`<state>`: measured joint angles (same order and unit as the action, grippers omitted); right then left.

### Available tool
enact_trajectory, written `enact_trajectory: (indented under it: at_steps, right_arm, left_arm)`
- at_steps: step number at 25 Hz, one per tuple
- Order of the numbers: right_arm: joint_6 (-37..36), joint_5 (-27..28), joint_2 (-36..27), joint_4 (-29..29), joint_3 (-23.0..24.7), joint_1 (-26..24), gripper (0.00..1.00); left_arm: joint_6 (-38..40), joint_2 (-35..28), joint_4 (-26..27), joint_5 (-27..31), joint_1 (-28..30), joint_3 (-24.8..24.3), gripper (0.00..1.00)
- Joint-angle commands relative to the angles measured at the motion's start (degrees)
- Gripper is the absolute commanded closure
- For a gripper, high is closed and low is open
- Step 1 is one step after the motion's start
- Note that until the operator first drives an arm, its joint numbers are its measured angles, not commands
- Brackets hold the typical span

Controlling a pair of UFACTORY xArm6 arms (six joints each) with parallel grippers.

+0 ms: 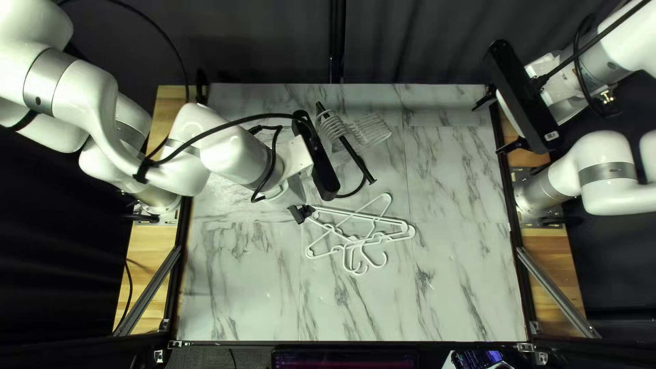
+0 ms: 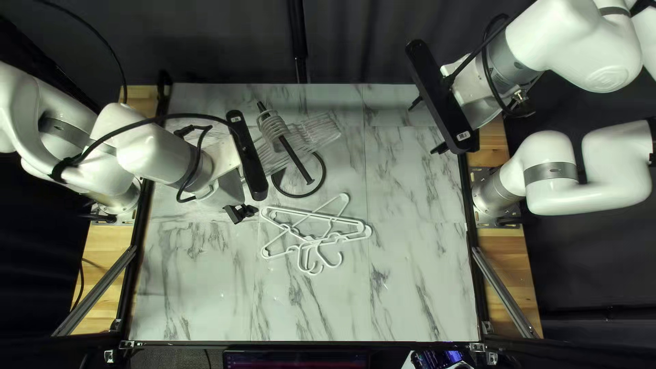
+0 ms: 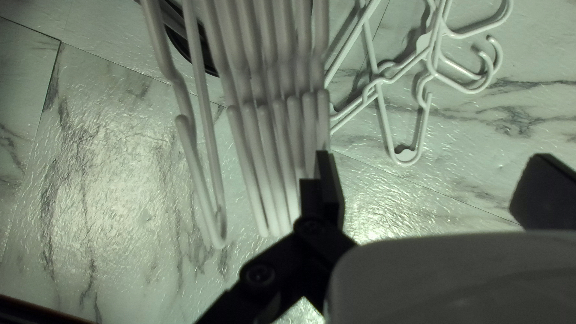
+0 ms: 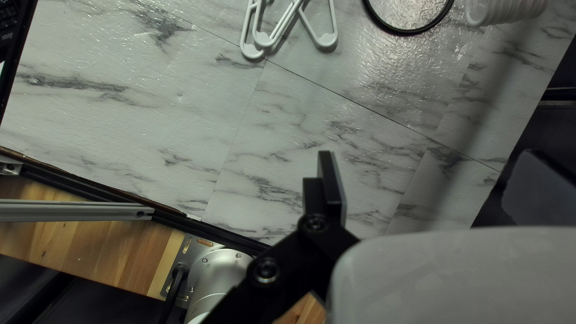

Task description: Remove hangers from rack and place onto table

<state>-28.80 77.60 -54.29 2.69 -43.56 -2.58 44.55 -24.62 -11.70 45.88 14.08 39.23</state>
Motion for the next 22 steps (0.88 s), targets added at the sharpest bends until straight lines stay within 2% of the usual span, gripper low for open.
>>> enact_trajectory:
  at_steps: [1,11,22]
  right_arm:
    - [0.0,0.0,0.0,0.0,0.0,0.0,0.00]
    - [0.0,0.0,0.0,0.0,0.0,0.0,0.00]
    - [0.0,0.0,0.0,0.0,0.0,0.0,0.00]
  left_arm:
    - [-0.9,-0.3,0.3,-0.9,-0.5,-0.7,0.00]
    - [-2.1,-0.9,1.3,-2.6,-1.2,-2.4,0.00]
    - [-1.9,-1.0,1.0,-1.5,-0.9,-1.6,0.00]
